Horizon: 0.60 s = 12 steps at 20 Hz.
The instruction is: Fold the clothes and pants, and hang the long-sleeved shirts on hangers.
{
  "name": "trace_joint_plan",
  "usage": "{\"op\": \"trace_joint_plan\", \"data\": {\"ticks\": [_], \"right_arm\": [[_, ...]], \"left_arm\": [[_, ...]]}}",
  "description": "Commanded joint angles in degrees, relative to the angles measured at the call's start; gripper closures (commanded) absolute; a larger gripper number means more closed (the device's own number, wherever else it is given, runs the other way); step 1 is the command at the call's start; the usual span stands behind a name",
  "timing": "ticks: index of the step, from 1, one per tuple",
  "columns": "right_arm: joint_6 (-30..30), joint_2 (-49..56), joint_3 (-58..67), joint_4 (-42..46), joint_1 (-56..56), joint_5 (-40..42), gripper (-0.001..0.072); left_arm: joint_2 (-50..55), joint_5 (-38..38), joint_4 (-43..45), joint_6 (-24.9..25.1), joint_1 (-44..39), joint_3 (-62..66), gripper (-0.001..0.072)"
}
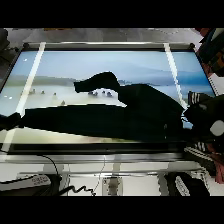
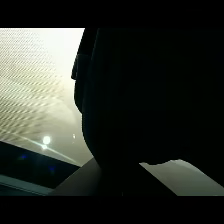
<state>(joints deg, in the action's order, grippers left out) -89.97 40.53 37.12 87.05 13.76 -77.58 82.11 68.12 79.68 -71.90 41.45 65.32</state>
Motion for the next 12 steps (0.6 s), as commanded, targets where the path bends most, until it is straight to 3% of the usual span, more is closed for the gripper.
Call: {"op": "trace_joint_plan", "data": {"ticks": [1,12], "right_arm": [[0.0,-3.3,-4.9,0.0,0.0,-6.3,0.0669],[0.2,-3.3,-4.9,6.2,0.0,-14.8,0.0669]], "left_arm": [[-0.5,-0.6,1.8,0.7,3.7,-3.2,0.0679],[0.0,-1.5,16.7,0.7,5.9,-3.3,0.0677]]}}
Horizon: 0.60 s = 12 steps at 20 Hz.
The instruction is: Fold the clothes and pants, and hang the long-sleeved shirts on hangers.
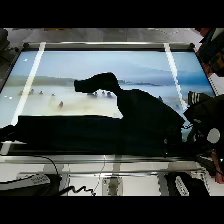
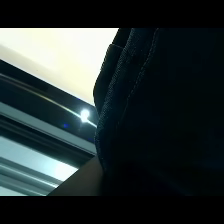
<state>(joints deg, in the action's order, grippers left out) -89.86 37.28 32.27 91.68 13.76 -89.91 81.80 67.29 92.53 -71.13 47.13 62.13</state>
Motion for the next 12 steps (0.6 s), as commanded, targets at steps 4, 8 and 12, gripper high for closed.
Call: {"op": "trace_joint_plan", "data": {"ticks": [4,8,12], "right_arm": [[1.0,-0.1,-0.1,1.4,0.0,-3.4,0.0628],[1.0,-0.1,0.0,1.5,0.0,1.9,0.0237],[0.7,-0.1,0.0,1.9,0.2,11.0,0.0237]], "left_arm": [[1.8,-0.6,6.3,-0.1,0.2,-0.1,0.0518],[2.1,-0.7,6.2,-0.2,-0.2,0.0,0.0],[2.1,-1.7,6.0,-0.4,-2.4,0.2,0.0002]]}}
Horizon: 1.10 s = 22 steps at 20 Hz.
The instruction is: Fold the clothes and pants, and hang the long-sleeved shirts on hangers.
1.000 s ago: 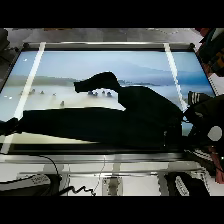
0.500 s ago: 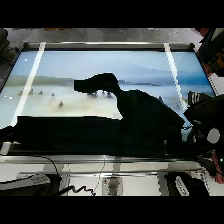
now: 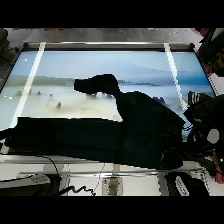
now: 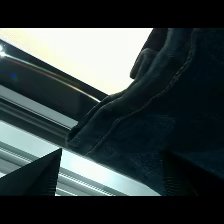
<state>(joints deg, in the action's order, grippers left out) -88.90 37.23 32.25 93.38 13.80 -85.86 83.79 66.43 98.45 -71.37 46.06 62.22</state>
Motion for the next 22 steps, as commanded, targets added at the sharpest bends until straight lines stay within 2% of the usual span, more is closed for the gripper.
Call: {"op": "trace_joint_plan", "data": {"ticks": [1,4,6,8,10,13,16,18,19,22], "right_arm": [[-1.3,0.0,0.0,0.7,0.1,10.7,0.0237],[-8.6,0.4,0.1,2.0,0.1,24.1,0.0237],[-12.9,2.6,0.3,1.6,0.1,29.2,0.0237],[-12.9,6.1,0.7,-0.2,0.1,31.7,0.0238],[-12.5,8.7,0.7,-1.7,0.1,33.1,0.0237],[-11.9,9.8,0.7,-3.0,0.1,36.0,0.0237],[-11.9,9.9,0.7,-3.2,0.1,39.0,0.0237],[-11.9,9.9,0.7,-3.2,0.1,40.6,0.0237],[-11.9,9.8,0.7,-3.1,0.1,40.9,0.0237],[-11.9,9.9,0.7,-2.9,0.1,41.1,0.0237]], "left_arm": [[0.1,-1.6,0.1,-0.2,-2.4,0.4,0.0002],[0.1,-2.6,0.1,-0.2,-6.8,3.5,0.0004],[0.1,-2.6,-1.2,-0.2,-10.5,7.0,0.0005],[0.1,-3.1,-7.3,0.7,-13.9,9.2,0.0005],[0.2,-4.3,-18.2,2.4,-17.7,9.6,0.0007],[2.6,-6.9,-37.7,2.6,-23.9,9.6,0.001],[7.0,-15.2,-52.6,2.6,-31.4,9.6,0.0011],[10.5,-23.7,-55.6,2.3,-36.7,10.3,0.0011],[12.6,-25.7,-55.7,2.3,-38.9,11.3,0.0012],[19.3,-26.6,-55.6,-0.7,-42.8,16.7,0.0012]]}}
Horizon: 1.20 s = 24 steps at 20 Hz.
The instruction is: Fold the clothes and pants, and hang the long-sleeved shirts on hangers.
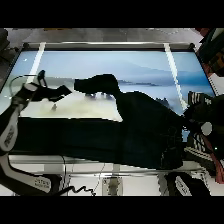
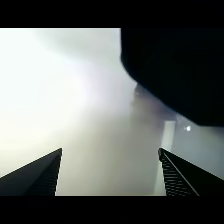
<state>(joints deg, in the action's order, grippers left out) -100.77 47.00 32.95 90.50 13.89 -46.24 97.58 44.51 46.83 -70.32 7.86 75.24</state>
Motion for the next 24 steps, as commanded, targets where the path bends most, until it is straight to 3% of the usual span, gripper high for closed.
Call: {"op": "trace_joint_plan", "data": {"ticks": [1,10,12,13,14,15,20,24], "right_arm": [[-0.1,0.1,0.0,-0.1,0.0,1.7,0.0237],[-0.1,0.1,0.0,-0.1,0.0,2.3,0.0238],[-0.1,0.1,0.0,-0.1,0.0,2.4,0.0238],[-0.1,0.1,0.0,-0.1,0.0,2.3,0.0239],[-0.1,0.1,0.0,-0.2,0.0,2.3,0.0253],[-0.1,0.1,0.0,-0.2,0.0,2.3,0.0256],[-0.1,0.1,0.0,-0.2,0.0,2.3,0.0256],[-0.1,0.1,0.0,-0.2,0.0,2.2,0.0256]], "left_arm": [[7.7,-4.9,-4.0,-1.7,-5.3,5.8,0.0013],[13.2,-17.8,-4.0,-1.7,-6.3,11.1,0.0022],[13.5,-18.0,-4.0,-1.7,-6.5,11.1,0.0199],[13.6,-18.0,-4.0,-1.7,-6.5,11.1,0.0343],[13.5,-18.0,-4.0,-1.7,-6.4,11.1,0.0576],[13.3,-18.0,-3.9,-1.7,-6.3,11.2,0.0679],[5.7,-17.0,-0.3,-1.2,-4.1,11.2,0.0679],[-9.0,-9.5,13.3,0.0,-3.6,11.2,0.0679]]}}
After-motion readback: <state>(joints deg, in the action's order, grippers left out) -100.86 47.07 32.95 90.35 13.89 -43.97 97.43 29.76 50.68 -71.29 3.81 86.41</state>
